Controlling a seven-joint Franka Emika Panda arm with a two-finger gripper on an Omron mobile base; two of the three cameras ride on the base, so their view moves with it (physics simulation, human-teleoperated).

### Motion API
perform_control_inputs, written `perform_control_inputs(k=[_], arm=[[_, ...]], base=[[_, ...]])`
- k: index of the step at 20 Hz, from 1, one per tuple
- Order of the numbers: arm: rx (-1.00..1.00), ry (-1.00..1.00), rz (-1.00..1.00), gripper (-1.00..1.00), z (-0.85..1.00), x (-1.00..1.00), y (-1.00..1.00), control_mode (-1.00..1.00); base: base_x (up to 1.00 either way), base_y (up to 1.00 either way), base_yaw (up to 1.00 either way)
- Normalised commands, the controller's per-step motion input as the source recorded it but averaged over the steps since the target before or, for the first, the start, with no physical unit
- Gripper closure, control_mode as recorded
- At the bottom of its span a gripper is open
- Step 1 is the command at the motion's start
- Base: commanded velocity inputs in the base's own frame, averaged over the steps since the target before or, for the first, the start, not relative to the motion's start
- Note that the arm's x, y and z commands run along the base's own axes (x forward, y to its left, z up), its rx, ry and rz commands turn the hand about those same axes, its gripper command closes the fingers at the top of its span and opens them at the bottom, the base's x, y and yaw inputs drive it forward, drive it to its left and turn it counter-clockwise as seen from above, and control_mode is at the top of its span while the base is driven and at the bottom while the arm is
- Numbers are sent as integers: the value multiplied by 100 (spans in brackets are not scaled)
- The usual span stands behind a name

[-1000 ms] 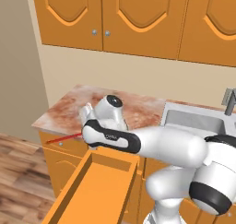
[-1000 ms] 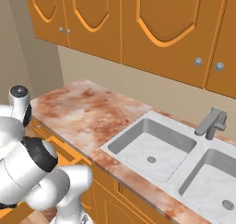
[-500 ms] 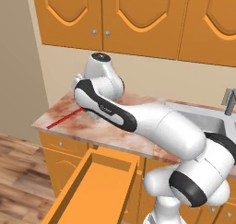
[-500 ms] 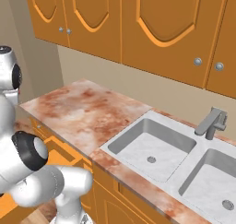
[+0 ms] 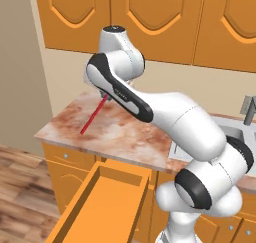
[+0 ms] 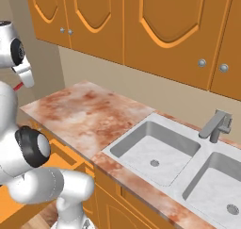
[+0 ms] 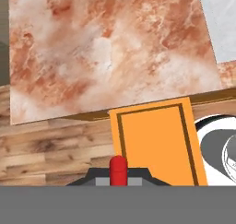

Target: Take a straw from the drawer in front and place it inside the glass cup on the dining counter.

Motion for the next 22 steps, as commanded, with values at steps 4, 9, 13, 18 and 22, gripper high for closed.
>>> perform_control_inputs(k=[4, 9, 13, 18, 22], arm=[[-9, -12, 34, 100, 0, -14, -43, -100], [-6, -11, 25, 100, 0, -8, -35, -100], [-8, -9, 18, 100, 0, 0, -22, -100], [-6, -8, 5, 100, 0, 0, -9, -100], [-3, -2, 1, 100, 0, -7, 0, -100]], base=[[0, 0, 0], [0, 0, 0], [0, 0, 0], [0, 0, 0], [0, 0, 0]])
